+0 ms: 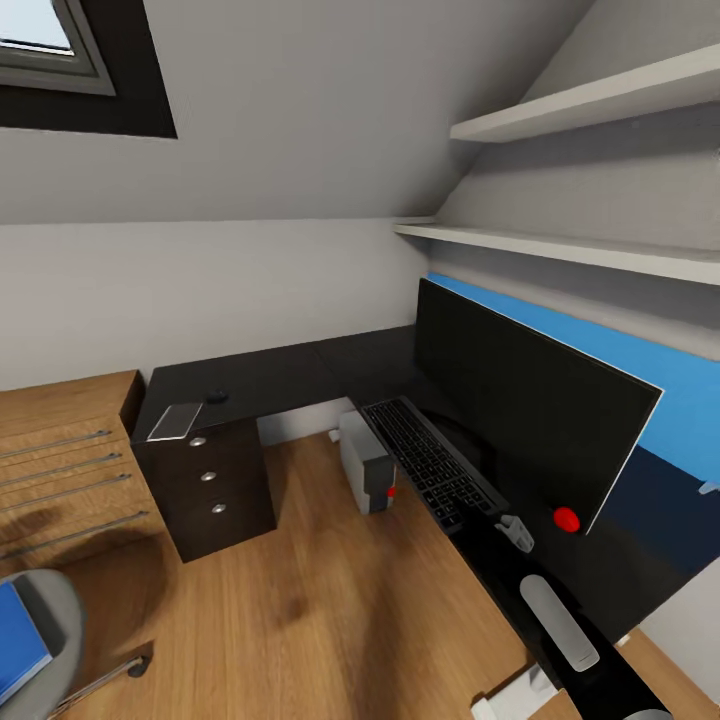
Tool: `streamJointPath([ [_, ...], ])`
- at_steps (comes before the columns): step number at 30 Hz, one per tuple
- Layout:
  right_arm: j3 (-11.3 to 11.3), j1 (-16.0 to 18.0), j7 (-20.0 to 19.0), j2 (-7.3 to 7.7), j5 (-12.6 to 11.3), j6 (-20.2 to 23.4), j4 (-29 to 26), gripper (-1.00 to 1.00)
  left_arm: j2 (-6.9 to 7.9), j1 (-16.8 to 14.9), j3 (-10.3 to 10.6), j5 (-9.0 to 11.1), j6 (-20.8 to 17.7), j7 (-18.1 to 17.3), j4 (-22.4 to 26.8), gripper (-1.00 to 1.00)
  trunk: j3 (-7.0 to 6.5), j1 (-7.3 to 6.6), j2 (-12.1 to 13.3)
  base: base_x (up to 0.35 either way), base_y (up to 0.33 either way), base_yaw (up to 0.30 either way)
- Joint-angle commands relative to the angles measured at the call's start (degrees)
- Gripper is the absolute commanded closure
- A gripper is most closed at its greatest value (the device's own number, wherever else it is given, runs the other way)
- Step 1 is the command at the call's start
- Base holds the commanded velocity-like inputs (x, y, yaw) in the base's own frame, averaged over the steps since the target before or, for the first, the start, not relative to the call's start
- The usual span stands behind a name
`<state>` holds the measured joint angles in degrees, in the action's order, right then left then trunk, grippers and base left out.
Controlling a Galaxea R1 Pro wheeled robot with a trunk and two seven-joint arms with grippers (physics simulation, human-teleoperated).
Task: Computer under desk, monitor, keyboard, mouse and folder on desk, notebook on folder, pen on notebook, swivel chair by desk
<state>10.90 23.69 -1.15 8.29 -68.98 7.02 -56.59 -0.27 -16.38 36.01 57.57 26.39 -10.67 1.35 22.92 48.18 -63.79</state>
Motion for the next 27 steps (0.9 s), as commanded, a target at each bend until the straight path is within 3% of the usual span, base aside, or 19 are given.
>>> streamJointPath([
  [1, 0.09, 0.04, -0.08, 0.04, -0.45, 0.08, -0.01, 1.00, -0.01, -0.05, 0.27, 0.61, 0.15, -0.41, -0.12, -1.00, 0.06, 0.00, -0.04, 0.000, -0.005, 0.000],
  [17, 0.11, 0.04, 0.00, -0.03, -0.45, 0.03, 0.01, 1.00, -0.08, -0.05, 0.29, 0.60, 0.11, -0.49, -0.12, -1.00, 0.06, 0.00, -0.04, 0.165, 0.000, 0.000],
  [27, 0.18, 0.04, -0.25, -0.03, -0.33, -0.07, 1.32, 1.00, -0.04, -0.05, 0.29, 0.61, 0.07, -0.49, -0.12, -1.00, 0.06, 0.00, -0.04, 0.020, -0.065, 0.000],
])
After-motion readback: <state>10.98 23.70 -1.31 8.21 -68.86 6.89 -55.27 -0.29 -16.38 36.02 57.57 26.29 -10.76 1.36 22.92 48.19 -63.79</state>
